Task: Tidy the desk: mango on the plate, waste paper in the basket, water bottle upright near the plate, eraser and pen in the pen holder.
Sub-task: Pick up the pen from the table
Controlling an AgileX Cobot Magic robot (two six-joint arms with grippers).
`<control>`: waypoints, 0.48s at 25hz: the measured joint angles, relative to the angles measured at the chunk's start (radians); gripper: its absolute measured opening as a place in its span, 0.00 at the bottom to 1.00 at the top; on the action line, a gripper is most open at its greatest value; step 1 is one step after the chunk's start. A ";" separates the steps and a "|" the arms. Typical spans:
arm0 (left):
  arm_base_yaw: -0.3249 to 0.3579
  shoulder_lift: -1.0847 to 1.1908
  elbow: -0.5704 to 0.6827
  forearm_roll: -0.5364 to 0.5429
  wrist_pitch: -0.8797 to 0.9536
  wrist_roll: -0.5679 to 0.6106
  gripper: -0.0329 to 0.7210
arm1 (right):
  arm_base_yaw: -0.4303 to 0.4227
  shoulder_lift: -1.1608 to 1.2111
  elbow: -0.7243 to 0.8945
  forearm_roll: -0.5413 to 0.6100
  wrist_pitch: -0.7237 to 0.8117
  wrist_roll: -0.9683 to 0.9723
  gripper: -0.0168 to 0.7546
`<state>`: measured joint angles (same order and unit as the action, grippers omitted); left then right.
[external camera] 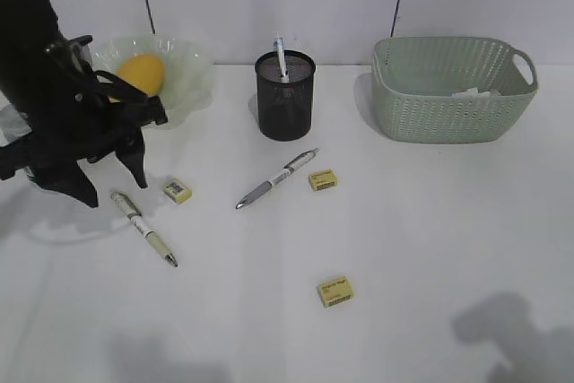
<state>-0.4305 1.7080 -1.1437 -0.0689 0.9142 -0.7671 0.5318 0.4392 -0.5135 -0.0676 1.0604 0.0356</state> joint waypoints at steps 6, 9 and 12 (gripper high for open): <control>-0.004 0.029 -0.029 0.069 0.018 -0.180 0.59 | 0.000 0.000 0.000 -0.001 0.000 0.003 0.71; -0.004 0.057 -0.031 0.084 0.020 -0.203 0.58 | 0.000 0.000 0.000 -0.001 0.000 0.008 0.71; -0.004 0.092 -0.031 0.084 0.007 -0.209 0.58 | 0.000 0.000 0.000 -0.002 0.000 0.010 0.71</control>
<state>-0.4341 1.7999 -1.1745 0.0154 0.9209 -0.9763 0.5318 0.4392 -0.5135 -0.0697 1.0604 0.0453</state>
